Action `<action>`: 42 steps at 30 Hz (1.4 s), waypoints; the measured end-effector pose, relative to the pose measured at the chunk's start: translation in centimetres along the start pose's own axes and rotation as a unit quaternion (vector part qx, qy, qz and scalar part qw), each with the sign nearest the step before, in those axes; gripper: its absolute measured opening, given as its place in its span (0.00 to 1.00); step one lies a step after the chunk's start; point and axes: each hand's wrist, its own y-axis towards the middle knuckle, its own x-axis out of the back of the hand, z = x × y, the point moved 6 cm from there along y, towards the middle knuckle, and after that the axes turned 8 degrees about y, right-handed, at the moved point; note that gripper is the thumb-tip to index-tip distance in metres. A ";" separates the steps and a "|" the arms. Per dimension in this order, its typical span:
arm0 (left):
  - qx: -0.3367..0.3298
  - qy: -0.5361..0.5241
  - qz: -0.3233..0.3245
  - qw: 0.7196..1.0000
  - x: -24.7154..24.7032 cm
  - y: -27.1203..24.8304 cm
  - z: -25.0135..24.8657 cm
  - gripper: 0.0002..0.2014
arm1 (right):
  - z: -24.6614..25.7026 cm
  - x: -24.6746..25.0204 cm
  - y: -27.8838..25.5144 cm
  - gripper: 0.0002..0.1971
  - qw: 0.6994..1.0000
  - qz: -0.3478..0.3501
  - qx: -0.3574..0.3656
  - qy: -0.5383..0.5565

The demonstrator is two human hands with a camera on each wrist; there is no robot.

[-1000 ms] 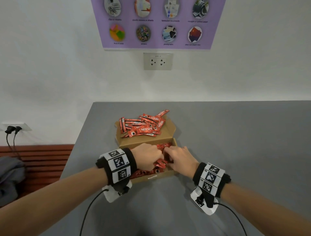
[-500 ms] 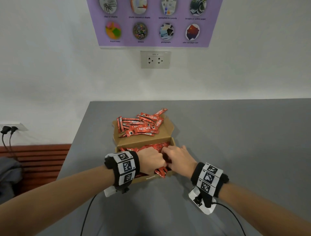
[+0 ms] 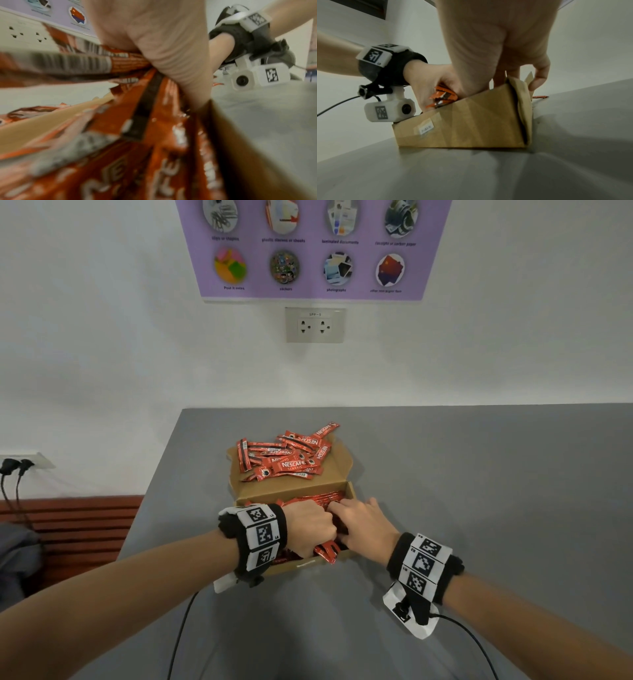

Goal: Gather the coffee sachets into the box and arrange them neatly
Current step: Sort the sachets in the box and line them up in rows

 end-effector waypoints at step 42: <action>0.228 -0.452 -0.358 0.785 2.0 -7.8 9.2 0.05 | 0.7 0.9 -0.2 0.16 1.000 0.021 0.008 -0.012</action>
